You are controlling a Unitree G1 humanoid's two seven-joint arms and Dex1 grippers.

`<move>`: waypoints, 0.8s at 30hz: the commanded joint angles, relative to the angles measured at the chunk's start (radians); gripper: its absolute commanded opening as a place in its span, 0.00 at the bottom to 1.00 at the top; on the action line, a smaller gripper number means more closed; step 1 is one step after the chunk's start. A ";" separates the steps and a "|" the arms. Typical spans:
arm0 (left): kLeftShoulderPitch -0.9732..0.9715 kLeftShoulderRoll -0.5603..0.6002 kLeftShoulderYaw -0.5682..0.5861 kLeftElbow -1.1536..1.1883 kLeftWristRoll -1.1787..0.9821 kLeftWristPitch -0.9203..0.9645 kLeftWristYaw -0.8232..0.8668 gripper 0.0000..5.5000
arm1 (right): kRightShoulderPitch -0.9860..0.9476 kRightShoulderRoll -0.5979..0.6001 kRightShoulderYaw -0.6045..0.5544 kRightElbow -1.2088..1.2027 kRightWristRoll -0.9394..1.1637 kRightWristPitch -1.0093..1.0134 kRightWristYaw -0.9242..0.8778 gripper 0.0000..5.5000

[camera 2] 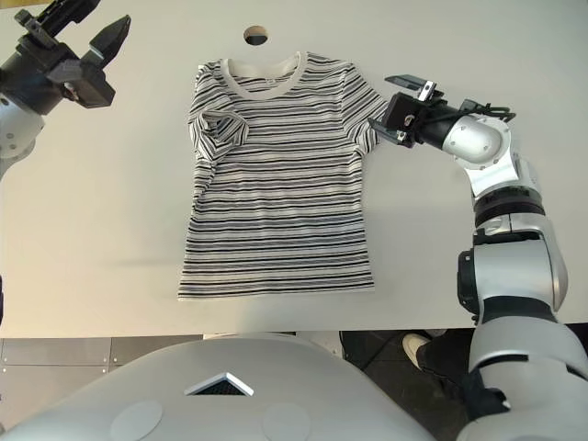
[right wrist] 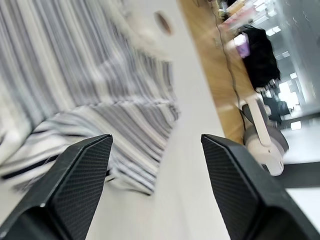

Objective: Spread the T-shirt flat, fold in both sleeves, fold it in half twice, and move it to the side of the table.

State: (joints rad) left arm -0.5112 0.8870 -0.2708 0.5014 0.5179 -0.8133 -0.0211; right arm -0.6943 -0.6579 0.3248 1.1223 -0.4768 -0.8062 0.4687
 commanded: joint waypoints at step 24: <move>0.232 0.048 0.170 -0.256 0.011 0.061 -0.066 0.34 | -0.136 0.017 0.343 0.168 -0.417 0.067 -0.420 0.60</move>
State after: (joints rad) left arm -0.2789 0.9392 -0.1103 0.2652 0.5177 -0.7557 -0.0643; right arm -0.8327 -0.6656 0.6290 1.2765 -0.8540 -0.7538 0.0490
